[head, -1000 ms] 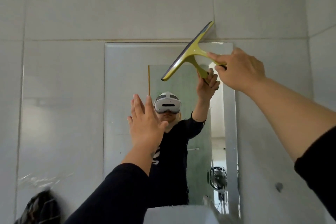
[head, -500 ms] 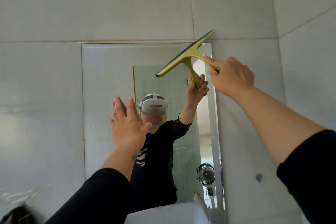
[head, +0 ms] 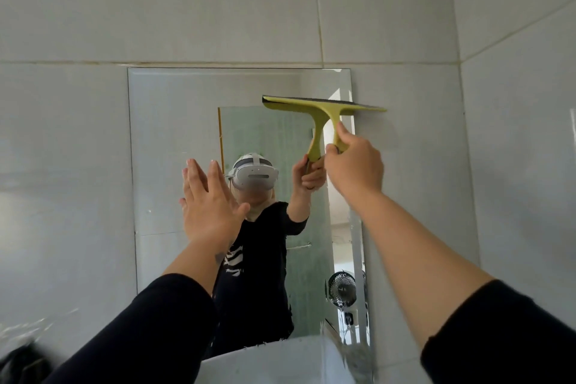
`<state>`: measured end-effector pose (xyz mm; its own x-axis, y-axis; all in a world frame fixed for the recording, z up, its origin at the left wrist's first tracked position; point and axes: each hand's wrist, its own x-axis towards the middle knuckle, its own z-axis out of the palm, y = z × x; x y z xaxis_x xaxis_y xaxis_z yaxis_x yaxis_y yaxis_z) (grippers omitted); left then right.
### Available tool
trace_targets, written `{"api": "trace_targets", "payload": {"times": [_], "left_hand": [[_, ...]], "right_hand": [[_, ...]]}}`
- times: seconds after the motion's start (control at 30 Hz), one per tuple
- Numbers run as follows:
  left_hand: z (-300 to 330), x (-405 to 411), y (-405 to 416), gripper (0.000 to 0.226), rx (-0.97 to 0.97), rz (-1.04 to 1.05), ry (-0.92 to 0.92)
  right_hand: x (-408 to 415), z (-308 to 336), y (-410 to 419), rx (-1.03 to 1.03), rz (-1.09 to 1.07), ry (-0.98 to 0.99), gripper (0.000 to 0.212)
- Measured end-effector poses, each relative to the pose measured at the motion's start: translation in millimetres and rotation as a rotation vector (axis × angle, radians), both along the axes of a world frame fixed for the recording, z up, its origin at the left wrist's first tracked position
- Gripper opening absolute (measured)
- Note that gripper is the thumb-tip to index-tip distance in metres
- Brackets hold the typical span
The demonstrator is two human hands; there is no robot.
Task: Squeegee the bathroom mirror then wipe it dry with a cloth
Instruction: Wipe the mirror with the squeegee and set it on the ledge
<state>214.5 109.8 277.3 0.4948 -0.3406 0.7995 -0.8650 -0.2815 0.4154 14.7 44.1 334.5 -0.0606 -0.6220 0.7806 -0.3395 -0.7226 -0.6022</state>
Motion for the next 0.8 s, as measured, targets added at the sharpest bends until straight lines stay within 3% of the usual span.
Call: {"api": "trace_targets", "payload": {"times": [0.17, 0.33, 0.53, 0.8], "left_hand": [[-3, 9, 14, 0.085, -0.034, 0.033, -0.045], [-19, 25, 36, 0.089, 0.017, 0.130, -0.001], [-31, 41, 48, 0.096, 0.065, 0.139, 0.050], [-32, 39, 49, 0.102, 0.059, 0.138, 0.086]], "right_hand": [[43, -12, 25, 0.039, 0.080, -0.167, 0.048], [86, -26, 43, 0.005, 0.148, -0.183, 0.049], [119, -31, 69, -0.017, 0.181, -0.098, 0.051], [144, -34, 91, -0.255, 0.172, 0.210, 0.051]]}}
